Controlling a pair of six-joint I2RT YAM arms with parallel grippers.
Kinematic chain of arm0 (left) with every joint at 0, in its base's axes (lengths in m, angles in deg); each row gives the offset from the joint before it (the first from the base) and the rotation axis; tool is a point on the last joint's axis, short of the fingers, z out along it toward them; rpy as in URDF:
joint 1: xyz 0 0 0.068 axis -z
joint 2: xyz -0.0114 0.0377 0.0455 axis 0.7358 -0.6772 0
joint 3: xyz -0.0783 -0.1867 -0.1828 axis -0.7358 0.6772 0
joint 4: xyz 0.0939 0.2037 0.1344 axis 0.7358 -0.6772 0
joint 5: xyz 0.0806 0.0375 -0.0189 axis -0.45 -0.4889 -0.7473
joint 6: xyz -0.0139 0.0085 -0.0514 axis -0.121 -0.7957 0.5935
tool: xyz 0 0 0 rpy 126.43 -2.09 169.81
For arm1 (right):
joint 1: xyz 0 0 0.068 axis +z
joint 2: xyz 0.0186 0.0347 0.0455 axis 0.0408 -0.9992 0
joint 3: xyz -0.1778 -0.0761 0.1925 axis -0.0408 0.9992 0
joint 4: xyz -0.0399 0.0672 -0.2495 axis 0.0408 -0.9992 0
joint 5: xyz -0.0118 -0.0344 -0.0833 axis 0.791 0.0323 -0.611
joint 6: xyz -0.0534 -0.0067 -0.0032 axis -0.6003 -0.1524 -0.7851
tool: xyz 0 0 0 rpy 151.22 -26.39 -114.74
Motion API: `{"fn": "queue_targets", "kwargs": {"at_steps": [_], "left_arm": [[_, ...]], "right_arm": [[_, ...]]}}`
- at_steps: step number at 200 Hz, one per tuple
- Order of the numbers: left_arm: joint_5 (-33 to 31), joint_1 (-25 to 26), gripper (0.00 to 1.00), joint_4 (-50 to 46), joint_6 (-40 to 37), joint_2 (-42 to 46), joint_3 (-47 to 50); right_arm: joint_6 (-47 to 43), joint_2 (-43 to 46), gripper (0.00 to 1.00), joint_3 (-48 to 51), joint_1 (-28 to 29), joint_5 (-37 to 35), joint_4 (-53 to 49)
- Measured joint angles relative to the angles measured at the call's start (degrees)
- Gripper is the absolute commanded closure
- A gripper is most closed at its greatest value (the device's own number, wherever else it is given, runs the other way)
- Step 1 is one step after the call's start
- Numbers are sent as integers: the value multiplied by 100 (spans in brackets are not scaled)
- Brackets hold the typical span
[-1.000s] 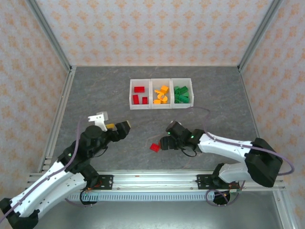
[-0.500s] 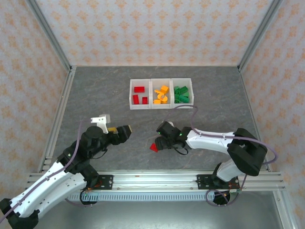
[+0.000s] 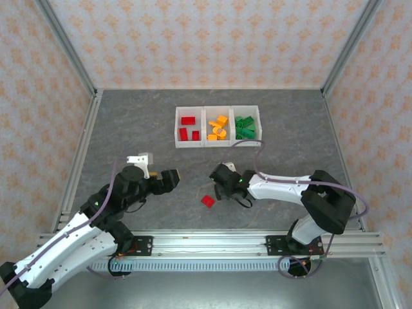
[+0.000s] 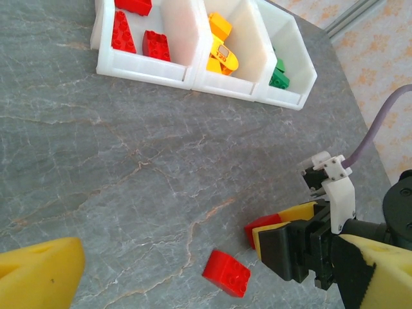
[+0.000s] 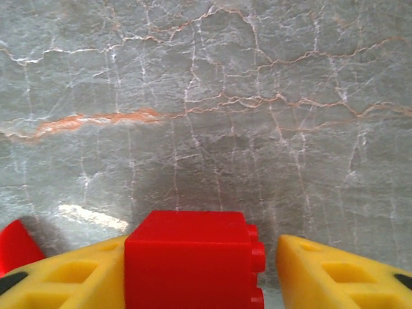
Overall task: Sort the legos into containers by color
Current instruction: Pick up the lego from the bottom-center of the table, then place the lego in the container.
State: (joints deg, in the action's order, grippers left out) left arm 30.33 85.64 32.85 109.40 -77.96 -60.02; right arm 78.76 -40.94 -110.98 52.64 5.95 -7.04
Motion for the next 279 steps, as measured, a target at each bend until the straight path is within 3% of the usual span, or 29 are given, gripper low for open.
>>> {"fn": "queue_targets", "kwargs": {"at_steps": [31,85,138,184,231,254,279], "left_arm": [[-103,0,1,-76,-208,-129,-160],[-179,0,1,-238,-264,-22,-190],[-1191,0,1,-404,61,920,-192],[-1790,0,1,-492,468,1652,-120],[-1864,0,1,-501,1102,1939,542],[-1794,0,1,-518,1292,1939,629],[-1646,0,1,-509,1447,1908,636]], "right_arm": [[-4,15,59,0,0,-87,-48],[-146,321,64,-428,0,-205,-260],[-791,387,69,-1888,-208,-367,-15],[-1283,-798,68,-3523,-885,2,391],[-1657,-2583,68,-5226,-1257,452,389],[-1753,-3394,60,-6092,-1388,651,232],[-1829,-4188,37,-7136,-1528,811,-162]]}}
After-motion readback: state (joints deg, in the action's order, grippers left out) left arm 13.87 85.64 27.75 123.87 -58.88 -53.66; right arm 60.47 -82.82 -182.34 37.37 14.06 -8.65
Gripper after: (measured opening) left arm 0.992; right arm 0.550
